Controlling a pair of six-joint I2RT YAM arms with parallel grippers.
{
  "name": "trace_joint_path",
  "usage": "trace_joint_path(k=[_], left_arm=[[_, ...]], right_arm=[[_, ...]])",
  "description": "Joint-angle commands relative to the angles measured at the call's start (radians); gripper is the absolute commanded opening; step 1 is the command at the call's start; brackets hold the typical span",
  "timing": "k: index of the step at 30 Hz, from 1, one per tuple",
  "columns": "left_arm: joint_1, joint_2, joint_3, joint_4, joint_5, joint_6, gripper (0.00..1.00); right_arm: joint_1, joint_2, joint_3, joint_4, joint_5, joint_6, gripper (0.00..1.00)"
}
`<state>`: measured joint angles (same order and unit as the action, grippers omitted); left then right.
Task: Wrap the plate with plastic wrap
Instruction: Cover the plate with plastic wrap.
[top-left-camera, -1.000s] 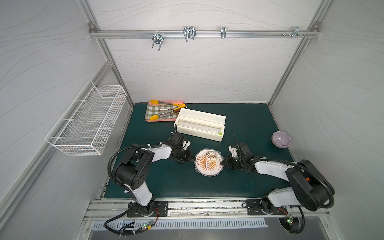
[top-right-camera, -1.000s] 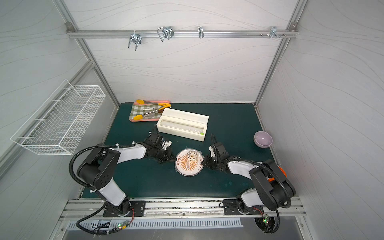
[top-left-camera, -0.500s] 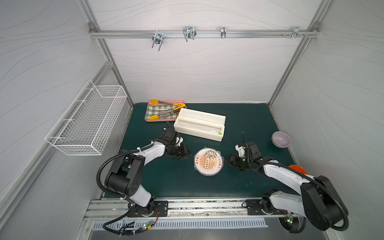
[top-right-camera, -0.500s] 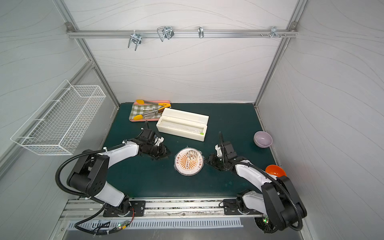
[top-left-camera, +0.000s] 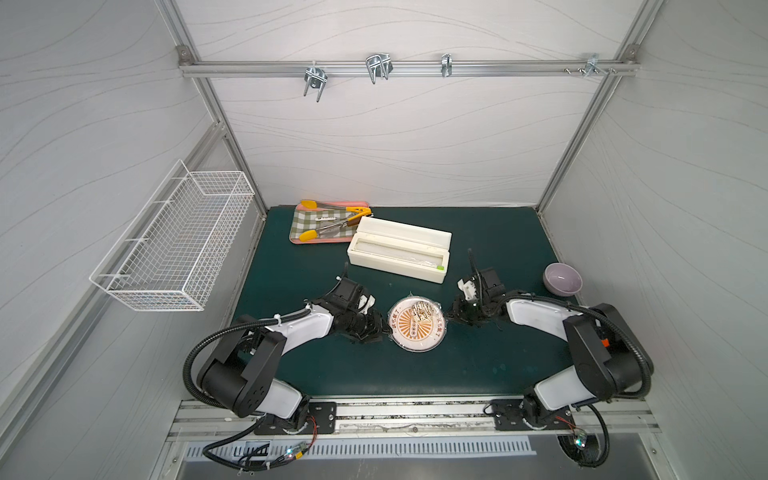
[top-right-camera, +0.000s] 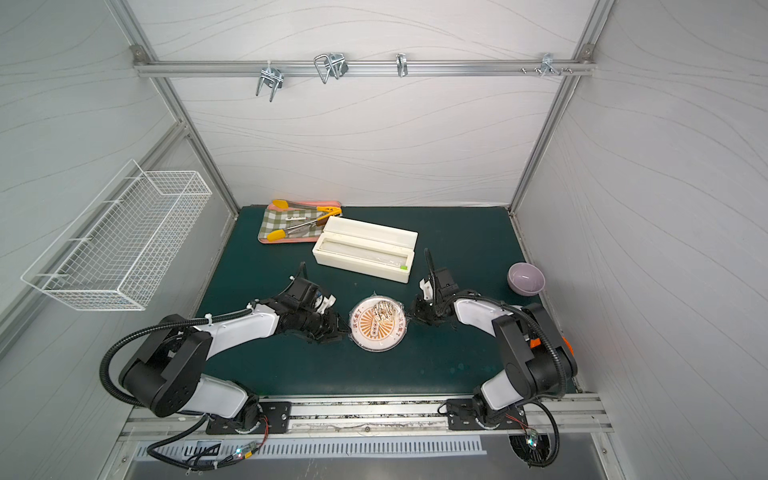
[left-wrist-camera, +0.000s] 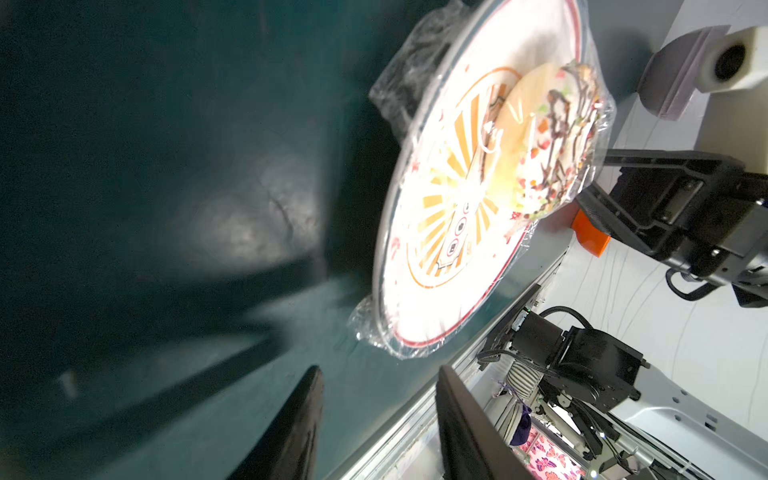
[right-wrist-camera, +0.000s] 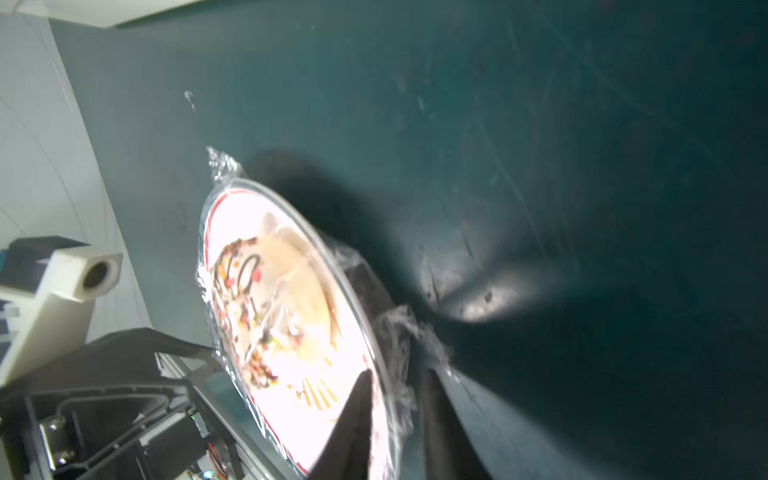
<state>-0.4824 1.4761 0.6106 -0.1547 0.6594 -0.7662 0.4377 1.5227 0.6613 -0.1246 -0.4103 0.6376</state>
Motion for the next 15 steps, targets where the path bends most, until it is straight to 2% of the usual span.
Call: trace_joint_path(k=[1,7,10,13,15], left_arm=[[-0.01,0.033,0.0,0.111,0.007,-0.039,0.44],[-0.011,0.105,-0.006,0.16,0.005,-0.046,0.32],[-0.012,0.136,-0.011,0.177,-0.002,-0.044,0.25],[-0.01,0.163,-0.022,0.194,-0.001,-0.044,0.13],[-0.012,0.172,-0.026,0.192,-0.007,-0.038,0.09]], right_arm=[[-0.005,0.016,-0.005,0.007,0.005,0.004,0.12],[-0.004,0.033,-0.03,0.014,0.033,0.047,0.0],[-0.004,0.011,-0.054,0.067,0.009,0.081,0.0],[-0.004,-0.022,-0.069,0.104,-0.029,0.111,0.0],[-0.009,-0.043,-0.078,0.084,0.001,0.121,0.0]])
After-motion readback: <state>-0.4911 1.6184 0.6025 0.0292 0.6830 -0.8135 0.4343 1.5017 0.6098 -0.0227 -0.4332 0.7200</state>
